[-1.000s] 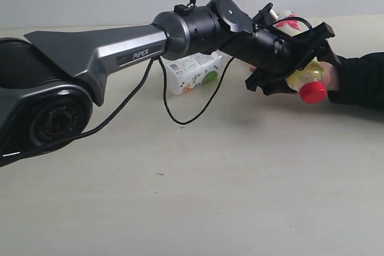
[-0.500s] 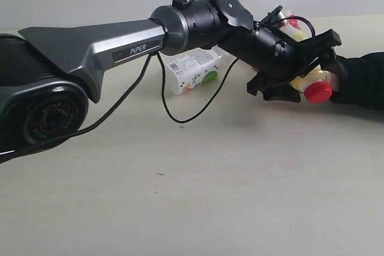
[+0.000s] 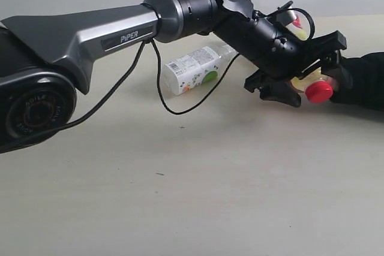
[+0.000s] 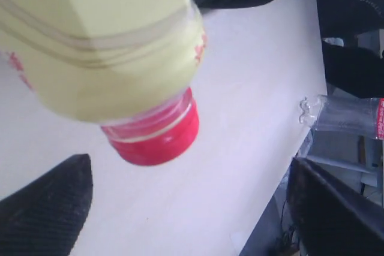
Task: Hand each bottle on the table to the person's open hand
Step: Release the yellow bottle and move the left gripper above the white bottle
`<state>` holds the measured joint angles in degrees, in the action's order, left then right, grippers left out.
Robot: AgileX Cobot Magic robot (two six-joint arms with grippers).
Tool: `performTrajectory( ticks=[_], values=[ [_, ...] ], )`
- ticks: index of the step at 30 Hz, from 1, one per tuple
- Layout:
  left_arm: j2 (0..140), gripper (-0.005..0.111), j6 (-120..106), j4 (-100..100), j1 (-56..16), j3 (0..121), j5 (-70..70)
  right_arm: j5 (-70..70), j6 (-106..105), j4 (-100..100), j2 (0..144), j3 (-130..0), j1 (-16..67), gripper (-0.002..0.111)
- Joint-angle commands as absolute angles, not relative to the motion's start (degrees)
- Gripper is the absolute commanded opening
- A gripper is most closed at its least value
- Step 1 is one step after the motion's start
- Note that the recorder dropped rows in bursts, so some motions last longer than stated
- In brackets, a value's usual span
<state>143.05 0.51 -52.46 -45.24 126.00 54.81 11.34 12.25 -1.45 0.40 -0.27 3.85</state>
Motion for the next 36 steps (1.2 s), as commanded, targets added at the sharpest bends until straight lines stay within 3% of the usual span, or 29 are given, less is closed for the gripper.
performTrajectory(
  ticks=[1,7,11,17,27,36],
  values=[
    [140.39,0.084,0.0,-50.73,-45.0,126.25,59.61,11.1,12.07,-1.47,0.0,0.0,3.51,0.0],
    [136.8,0.08,-1.65,-42.91,-45.0,126.1,69.22,11.1,12.07,-1.47,0.0,0.0,3.51,0.0],
    [133.11,0.053,-1.74,-35.21,-46.12,123.01,69.96,11.1,12.07,-1.47,0.0,0.0,3.51,0.0],
    [126.05,0.0,-5.2,-25.69,-47.69,112.99,69.96,11.09,12.19,-1.47,0.0,0.0,3.51,0.0],
    [111.88,0.0,-9.2,-18.82,-45.74,91.55,66.64,11.09,12.09,-1.47,0.0,0.0,3.51,0.0],
    [100.27,0.0,-12.13,-16.64,-35.74,75.86,60.61,11.09,12.09,-1.47,0.0,0.0,3.51,0.0]
  ],
)
